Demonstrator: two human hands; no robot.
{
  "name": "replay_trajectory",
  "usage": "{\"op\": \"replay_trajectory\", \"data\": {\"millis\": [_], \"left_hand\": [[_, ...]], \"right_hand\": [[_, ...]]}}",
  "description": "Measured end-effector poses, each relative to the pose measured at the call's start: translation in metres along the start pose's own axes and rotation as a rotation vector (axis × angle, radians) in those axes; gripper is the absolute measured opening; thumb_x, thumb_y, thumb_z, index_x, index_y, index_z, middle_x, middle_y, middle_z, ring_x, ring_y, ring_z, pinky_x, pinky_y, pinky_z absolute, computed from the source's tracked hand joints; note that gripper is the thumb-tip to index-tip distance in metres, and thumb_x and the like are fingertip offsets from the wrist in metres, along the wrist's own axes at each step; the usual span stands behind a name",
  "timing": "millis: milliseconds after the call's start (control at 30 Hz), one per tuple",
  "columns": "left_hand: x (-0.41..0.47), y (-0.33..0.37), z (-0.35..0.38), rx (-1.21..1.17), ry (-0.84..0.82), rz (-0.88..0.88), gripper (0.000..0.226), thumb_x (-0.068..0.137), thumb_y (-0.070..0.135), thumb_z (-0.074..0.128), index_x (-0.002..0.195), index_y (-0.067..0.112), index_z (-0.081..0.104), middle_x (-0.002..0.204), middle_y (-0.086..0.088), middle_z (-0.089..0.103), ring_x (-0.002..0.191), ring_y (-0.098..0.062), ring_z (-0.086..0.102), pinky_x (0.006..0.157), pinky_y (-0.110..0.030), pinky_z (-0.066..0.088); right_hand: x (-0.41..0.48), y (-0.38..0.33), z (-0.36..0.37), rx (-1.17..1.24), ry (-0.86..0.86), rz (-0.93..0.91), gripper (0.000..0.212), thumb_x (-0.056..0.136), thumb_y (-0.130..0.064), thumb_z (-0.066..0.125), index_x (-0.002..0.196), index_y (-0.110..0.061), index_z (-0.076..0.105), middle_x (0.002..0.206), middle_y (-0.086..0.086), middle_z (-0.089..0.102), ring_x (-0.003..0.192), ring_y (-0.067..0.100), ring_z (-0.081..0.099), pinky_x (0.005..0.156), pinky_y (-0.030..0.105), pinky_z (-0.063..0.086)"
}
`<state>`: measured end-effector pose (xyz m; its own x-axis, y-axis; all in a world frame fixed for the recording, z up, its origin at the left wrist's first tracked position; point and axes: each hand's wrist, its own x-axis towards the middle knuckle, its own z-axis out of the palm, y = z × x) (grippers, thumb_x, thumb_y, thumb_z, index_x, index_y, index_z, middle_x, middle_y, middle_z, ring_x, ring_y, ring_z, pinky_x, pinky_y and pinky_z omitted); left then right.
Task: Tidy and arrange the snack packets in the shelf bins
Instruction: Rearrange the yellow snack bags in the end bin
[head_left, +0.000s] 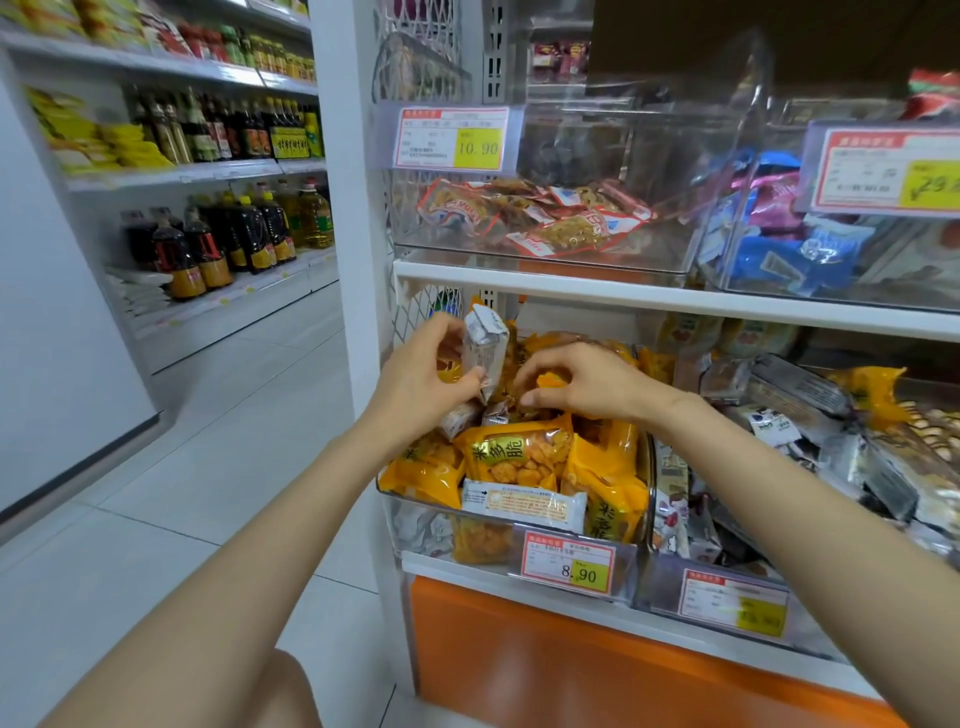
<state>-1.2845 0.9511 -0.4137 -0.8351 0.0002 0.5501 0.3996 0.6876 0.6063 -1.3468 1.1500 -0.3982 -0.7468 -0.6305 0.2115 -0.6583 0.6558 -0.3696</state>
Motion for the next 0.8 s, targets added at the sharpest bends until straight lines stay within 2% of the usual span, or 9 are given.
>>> {"op": "replay_trajectory", "data": {"millis": [100, 200, 233, 300, 433, 533, 667, 733, 800], "left_hand": [[-0.01, -0.007, -0.008, 0.046, -0.017, 0.008, 0.028, 0.08, 0.017, 0.068, 0.103, 0.018, 0.052, 0.1, 0.002, 0.057, 0.092, -0.017, 0.056, 0.081, -0.035, 0.05], [-0.018, -0.01, -0.012, 0.144, -0.02, 0.018, 0.029, 0.081, 0.019, 0.067, 0.108, 0.017, 0.057, 0.098, 0.006, 0.047, 0.088, -0.013, 0.051, 0.071, -0.023, 0.046], [-0.019, -0.011, -0.013, 0.177, -0.019, 0.018, 0.03, 0.081, 0.021, 0.067, 0.109, 0.017, 0.058, 0.097, 0.007, 0.046, 0.086, -0.012, 0.05, 0.069, -0.023, 0.044], [-0.021, -0.012, -0.014, 0.234, -0.021, 0.011, 0.032, 0.082, 0.025, 0.066, 0.112, 0.018, 0.059, 0.095, 0.007, 0.046, 0.082, -0.01, 0.05, 0.068, -0.025, 0.042], [-0.022, -0.012, -0.016, 0.276, -0.015, -0.003, 0.034, 0.082, 0.028, 0.067, 0.114, 0.019, 0.061, 0.092, 0.009, 0.048, 0.078, -0.009, 0.049, 0.067, -0.026, 0.043], [-0.023, -0.011, -0.017, 0.273, -0.009, 0.001, 0.033, 0.081, 0.028, 0.068, 0.113, 0.018, 0.062, 0.092, 0.009, 0.048, 0.078, -0.009, 0.049, 0.067, -0.025, 0.042], [-0.023, -0.012, -0.017, 0.269, -0.007, -0.003, 0.032, 0.082, 0.028, 0.068, 0.112, 0.019, 0.061, 0.093, 0.009, 0.048, 0.078, -0.008, 0.049, 0.066, -0.023, 0.04], [-0.023, -0.012, -0.017, 0.275, -0.003, -0.003, 0.032, 0.082, 0.028, 0.067, 0.112, 0.019, 0.061, 0.093, 0.009, 0.049, 0.078, -0.008, 0.049, 0.065, -0.022, 0.039], [-0.023, -0.012, -0.017, 0.274, 0.003, 0.002, 0.031, 0.082, 0.029, 0.067, 0.111, 0.018, 0.061, 0.093, 0.009, 0.049, 0.078, -0.009, 0.05, 0.063, -0.021, 0.039]], "right_hand": [[0.006, -0.004, 0.009, -0.26, -0.015, 0.009, 0.024, 0.085, -0.039, 0.064, 0.108, -0.034, 0.067, 0.116, -0.008, 0.061, 0.112, 0.015, 0.051, 0.094, 0.031, 0.035], [0.015, -0.008, 0.015, -0.433, -0.047, 0.033, 0.032, 0.084, -0.049, 0.061, 0.113, -0.037, 0.065, 0.12, -0.005, 0.059, 0.119, 0.02, 0.045, 0.1, 0.037, 0.028], [0.019, -0.009, 0.017, -0.477, -0.065, 0.054, 0.034, 0.083, -0.053, 0.06, 0.113, -0.037, 0.065, 0.12, -0.005, 0.059, 0.119, 0.021, 0.045, 0.1, 0.039, 0.026], [0.027, -0.011, 0.021, -0.544, -0.09, 0.083, 0.038, 0.081, -0.059, 0.058, 0.108, -0.033, 0.068, 0.115, -0.003, 0.062, 0.116, 0.021, 0.047, 0.1, 0.041, 0.024], [0.037, -0.014, 0.029, -0.659, -0.12, 0.123, 0.054, 0.079, -0.068, 0.054, 0.09, -0.017, 0.068, 0.099, 0.004, 0.062, 0.108, 0.026, 0.052, 0.102, 0.045, 0.024], [0.042, -0.019, 0.03, -0.632, -0.189, 0.149, 0.05, 0.08, -0.066, 0.055, 0.078, -0.016, 0.055, 0.097, 0.004, 0.06, 0.106, 0.027, 0.053, 0.103, 0.047, 0.025], [0.048, -0.019, 0.029, -0.455, -0.266, 0.199, 0.048, 0.079, -0.058, 0.063, 0.098, -0.014, 0.067, 0.102, 0.002, 0.064, 0.103, 0.023, 0.056, 0.097, 0.042, 0.036], [0.049, -0.018, 0.03, -0.34, -0.289, 0.242, 0.043, 0.078, -0.052, 0.066, 0.1, -0.015, 0.068, 0.097, -0.001, 0.062, 0.099, 0.02, 0.055, 0.099, 0.045, 0.036], [0.049, -0.018, 0.031, -0.258, -0.302, 0.274, 0.038, 0.078, -0.046, 0.068, 0.099, -0.014, 0.067, 0.092, -0.003, 0.06, 0.092, 0.018, 0.052, 0.092, 0.043, 0.037]]}}
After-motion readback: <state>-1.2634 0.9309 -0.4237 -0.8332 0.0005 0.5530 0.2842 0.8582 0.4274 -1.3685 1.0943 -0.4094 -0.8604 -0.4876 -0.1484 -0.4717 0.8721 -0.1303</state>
